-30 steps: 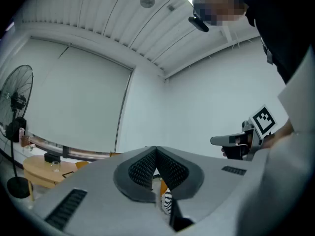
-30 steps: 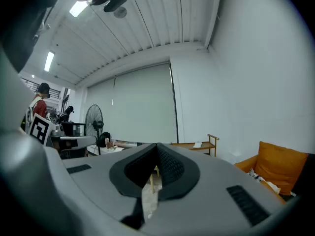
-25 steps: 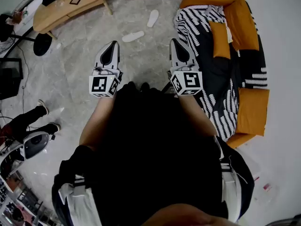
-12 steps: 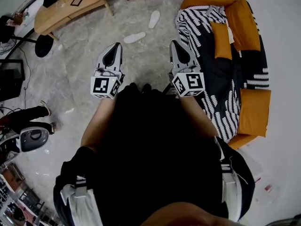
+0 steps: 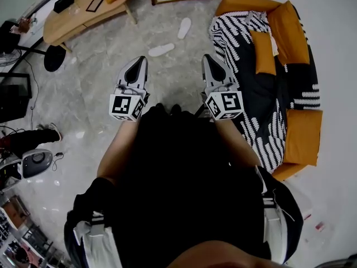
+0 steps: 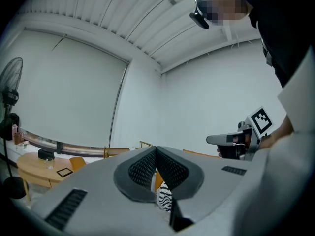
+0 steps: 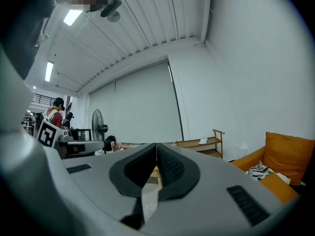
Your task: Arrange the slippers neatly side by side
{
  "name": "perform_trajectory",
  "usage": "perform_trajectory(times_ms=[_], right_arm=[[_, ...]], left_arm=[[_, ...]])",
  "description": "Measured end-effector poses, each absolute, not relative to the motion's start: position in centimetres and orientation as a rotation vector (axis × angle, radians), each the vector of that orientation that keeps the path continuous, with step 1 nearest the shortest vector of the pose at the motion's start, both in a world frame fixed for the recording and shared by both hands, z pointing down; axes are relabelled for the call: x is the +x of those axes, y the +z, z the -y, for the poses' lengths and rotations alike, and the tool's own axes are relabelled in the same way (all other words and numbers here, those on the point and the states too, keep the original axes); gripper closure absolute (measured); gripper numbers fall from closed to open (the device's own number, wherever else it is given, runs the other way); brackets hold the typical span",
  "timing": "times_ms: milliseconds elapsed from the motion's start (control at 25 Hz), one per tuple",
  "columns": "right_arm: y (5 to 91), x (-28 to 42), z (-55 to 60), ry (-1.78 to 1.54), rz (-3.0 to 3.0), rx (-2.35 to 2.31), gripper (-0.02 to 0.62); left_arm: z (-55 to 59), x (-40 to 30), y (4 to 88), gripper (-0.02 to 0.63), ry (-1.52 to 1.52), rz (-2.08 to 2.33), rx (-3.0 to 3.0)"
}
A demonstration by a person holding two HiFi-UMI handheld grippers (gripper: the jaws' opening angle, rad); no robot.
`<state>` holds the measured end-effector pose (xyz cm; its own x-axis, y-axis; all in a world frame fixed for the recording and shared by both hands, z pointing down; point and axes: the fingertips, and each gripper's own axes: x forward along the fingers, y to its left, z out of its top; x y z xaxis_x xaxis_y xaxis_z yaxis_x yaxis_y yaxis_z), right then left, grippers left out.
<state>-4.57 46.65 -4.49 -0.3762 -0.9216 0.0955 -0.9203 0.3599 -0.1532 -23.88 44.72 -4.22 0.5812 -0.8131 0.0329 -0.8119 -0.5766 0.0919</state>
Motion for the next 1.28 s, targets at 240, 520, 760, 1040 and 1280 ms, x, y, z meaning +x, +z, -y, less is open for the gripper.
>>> perform_trajectory(times_ms=[240, 520, 760, 1040, 1280], right_arm=[[-4.3, -4.3, -46.7, -0.297, -2.578, -1.755, 0.563], [-4.2, -3.6, -46.9, -0.299, -2.569, -1.761, 0.563], [-3.9, -3.2, -46.8, -0.323, -2.546, -1.757, 0.563], [-4.2, -2.9, -46.5, -0.325, -2.521, -1.746, 0.563], [-4.3, -2.9, -45.9, -0.328, -2.522, -1.726, 0.563]], left_arm=[[-44.8, -23.7, -4.2, 0.592, -0.020, 1.394, 2.706], [-44.9, -23.4, -4.2, 0.592, -0.025, 1.404, 2.700], [-44.9, -23.0, -4.3, 0.592, -0.025, 1.395, 2.709], [-44.6, -22.5, -5.1, 0.592, -0.025, 1.376, 2.727], [-43.7, -22.3, -5.8, 0.592, -0.030, 1.376, 2.739]])
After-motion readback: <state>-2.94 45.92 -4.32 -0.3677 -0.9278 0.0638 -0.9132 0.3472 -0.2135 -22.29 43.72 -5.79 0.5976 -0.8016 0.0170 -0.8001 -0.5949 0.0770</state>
